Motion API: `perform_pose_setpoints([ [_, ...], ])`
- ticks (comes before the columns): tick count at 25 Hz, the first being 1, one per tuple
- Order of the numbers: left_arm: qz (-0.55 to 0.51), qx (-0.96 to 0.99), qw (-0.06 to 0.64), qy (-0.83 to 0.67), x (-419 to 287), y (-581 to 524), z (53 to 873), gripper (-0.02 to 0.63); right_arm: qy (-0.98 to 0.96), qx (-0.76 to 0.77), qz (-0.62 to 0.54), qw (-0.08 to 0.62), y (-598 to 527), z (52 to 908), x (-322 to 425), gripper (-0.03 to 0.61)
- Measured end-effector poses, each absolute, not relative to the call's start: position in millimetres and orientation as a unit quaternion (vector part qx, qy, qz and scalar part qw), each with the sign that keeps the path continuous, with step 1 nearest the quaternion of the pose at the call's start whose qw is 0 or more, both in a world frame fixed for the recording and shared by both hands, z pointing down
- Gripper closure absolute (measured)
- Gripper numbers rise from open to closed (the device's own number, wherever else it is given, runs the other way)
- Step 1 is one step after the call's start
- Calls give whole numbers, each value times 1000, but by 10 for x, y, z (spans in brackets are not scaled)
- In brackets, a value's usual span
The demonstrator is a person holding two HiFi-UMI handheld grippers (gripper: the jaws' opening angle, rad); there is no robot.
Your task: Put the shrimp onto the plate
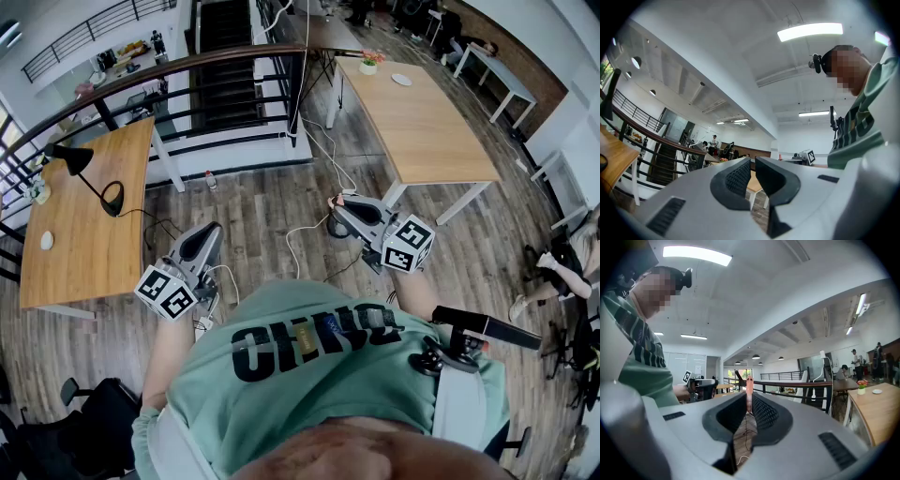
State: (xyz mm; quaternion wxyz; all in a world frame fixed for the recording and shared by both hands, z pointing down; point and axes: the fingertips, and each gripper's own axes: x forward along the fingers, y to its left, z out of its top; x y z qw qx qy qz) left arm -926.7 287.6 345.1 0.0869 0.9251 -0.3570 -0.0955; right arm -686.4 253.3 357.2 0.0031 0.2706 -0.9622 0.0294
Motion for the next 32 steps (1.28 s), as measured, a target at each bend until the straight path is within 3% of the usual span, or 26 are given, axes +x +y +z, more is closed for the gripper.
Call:
perform_pose_setpoints([
  [32, -110, 941, 102, -303, -9572, 2605, 3510, 578, -948, 312, 61, -14, 2514, 3422, -7154, 537],
])
